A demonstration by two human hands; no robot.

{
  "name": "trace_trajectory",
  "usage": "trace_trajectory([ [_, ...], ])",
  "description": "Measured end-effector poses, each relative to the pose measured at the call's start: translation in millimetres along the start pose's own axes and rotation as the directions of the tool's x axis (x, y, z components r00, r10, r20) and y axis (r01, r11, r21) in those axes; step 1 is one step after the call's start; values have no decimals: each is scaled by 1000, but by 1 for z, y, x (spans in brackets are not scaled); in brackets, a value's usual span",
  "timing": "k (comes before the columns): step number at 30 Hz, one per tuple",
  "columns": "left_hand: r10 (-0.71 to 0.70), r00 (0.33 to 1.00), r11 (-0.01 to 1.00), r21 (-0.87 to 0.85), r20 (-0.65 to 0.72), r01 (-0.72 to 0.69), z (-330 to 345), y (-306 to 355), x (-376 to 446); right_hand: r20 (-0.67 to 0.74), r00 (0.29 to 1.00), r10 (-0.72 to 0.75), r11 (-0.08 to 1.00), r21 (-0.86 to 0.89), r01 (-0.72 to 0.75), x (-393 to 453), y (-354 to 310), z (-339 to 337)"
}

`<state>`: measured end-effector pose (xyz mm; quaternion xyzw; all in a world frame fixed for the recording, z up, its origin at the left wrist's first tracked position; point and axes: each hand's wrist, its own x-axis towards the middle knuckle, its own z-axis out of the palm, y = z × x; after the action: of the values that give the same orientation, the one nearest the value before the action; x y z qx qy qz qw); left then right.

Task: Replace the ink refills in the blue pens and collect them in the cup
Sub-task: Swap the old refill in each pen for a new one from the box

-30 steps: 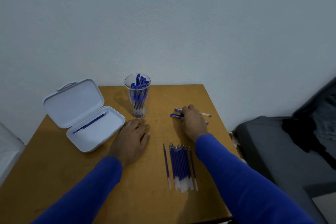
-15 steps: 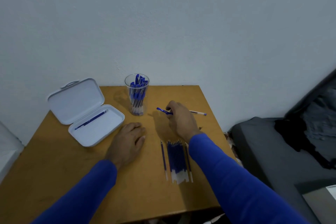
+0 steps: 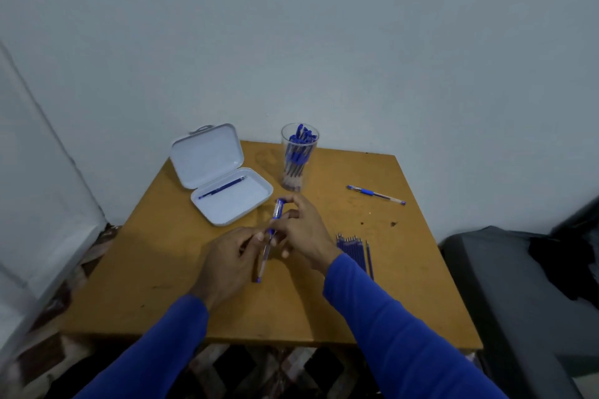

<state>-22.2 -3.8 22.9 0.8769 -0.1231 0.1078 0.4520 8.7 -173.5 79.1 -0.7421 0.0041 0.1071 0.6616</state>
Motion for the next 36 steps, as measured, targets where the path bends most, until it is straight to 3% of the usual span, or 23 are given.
trace_trajectory([
  [3, -95, 995, 987, -129, 18, 96, -8, 9, -9, 9, 998, 63, 984, 166, -63, -5, 6, 8],
  [6, -200, 977, 946, -244, 70, 211, -12, 9, -14, 25, 996, 89, 973, 210, -92, -10, 14, 12],
  [13, -241, 962, 936, -233, 129, 265, -7, 8, -12, 119, 984, 135, 944, 285, -164, -23, 27, 3],
  [27, -381, 908, 851, -316, 176, 419, -4, 18, -10, 77, 996, 40, 956, 287, -60, -25, 38, -2],
  [36, -352, 908, 878, -256, 225, 404, -9, 18, -10, 102, 995, 5, 960, 278, -34, -24, 43, -6],
])
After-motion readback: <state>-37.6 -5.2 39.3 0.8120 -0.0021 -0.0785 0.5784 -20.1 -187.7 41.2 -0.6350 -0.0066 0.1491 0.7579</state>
